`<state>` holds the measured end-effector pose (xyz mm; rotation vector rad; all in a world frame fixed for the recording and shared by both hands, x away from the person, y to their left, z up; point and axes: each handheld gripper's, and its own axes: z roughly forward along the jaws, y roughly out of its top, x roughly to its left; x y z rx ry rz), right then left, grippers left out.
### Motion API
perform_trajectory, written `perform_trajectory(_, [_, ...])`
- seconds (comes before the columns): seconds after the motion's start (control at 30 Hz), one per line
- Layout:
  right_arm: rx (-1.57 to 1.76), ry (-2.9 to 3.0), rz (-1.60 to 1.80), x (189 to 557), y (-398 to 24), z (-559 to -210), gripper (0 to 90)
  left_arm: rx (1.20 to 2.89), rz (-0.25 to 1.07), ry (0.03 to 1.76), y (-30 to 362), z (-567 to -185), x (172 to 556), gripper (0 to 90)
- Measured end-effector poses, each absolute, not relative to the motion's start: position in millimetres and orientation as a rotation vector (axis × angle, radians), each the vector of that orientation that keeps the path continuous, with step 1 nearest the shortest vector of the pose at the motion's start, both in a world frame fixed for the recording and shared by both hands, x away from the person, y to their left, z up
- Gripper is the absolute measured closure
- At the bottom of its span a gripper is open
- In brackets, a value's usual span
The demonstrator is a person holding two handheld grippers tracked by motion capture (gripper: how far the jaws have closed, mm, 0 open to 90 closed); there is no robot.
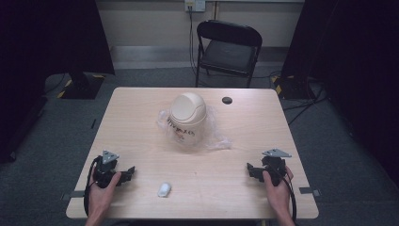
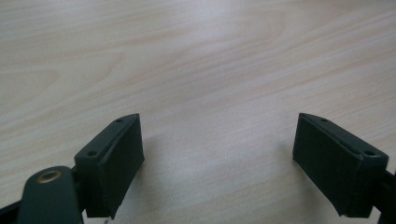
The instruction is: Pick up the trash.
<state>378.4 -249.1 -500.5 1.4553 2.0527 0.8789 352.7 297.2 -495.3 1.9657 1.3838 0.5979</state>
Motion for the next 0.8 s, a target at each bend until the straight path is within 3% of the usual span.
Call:
perform_trajectory(0.3, [1.455,2.053,0.879,378.4,-249.1,-500.5,9.6,1.86,0.554,1.329,294.8,-474.4,360.8,17.3])
perform_trajectory(0.8, [1.455,2.053,0.879,378.4,-249.1,-500.4,9.6,1.913,0.479,1.152,250.8,-446.6,382.1,17.6])
